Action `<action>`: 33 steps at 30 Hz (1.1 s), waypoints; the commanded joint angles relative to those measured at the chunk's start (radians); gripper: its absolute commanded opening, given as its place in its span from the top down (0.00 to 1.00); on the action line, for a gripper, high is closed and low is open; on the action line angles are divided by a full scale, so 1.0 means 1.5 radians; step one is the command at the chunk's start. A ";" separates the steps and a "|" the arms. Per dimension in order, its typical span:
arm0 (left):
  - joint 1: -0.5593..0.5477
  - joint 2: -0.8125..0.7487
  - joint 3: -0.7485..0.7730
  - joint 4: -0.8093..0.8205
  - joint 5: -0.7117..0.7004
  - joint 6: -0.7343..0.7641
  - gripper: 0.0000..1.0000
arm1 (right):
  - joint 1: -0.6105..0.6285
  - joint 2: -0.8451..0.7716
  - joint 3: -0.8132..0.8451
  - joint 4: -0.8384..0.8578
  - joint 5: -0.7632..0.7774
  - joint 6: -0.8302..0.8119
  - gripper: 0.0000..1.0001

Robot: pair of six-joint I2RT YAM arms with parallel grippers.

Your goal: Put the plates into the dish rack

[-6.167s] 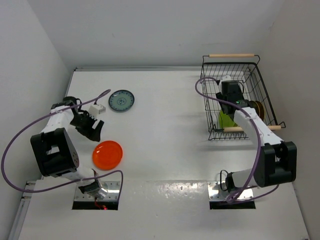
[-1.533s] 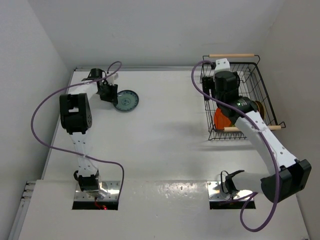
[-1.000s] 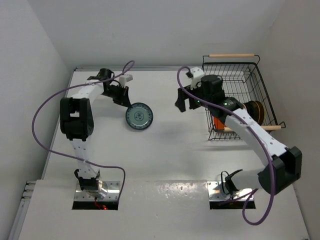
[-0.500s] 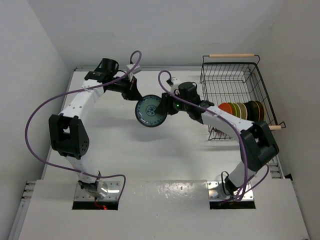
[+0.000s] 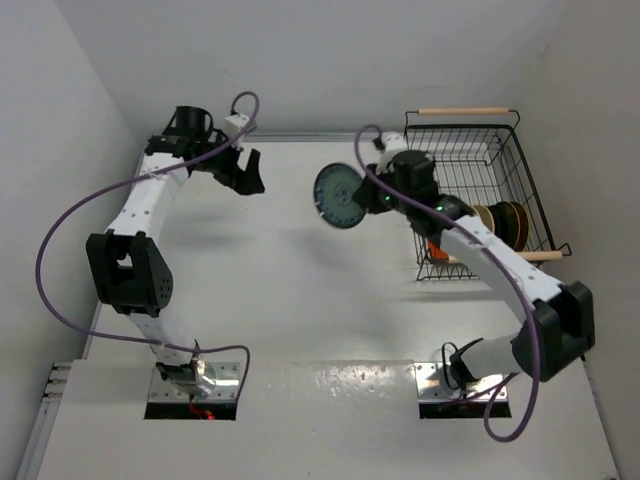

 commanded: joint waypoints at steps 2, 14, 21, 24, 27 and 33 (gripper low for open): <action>0.065 -0.032 0.040 0.010 -0.144 -0.017 0.00 | -0.077 -0.092 0.125 -0.133 0.253 -0.110 1.00; 0.108 -0.032 -0.038 0.022 -0.205 -0.032 0.00 | -0.223 -0.012 0.124 -0.295 0.430 -0.155 1.00; 0.108 -0.051 -0.068 0.022 -0.205 -0.026 0.00 | -0.226 0.021 0.037 -0.282 0.354 -0.100 1.00; 0.114 -0.051 -0.076 0.022 -0.205 -0.026 0.00 | -0.227 0.035 0.005 -0.276 0.363 -0.087 1.00; 0.114 -0.051 -0.082 0.022 -0.199 -0.026 0.00 | -0.219 0.048 -0.011 -0.272 0.358 -0.075 1.00; 0.121 -0.051 -0.082 0.022 -0.199 -0.026 0.00 | -0.201 0.065 -0.041 -0.269 0.372 -0.057 1.00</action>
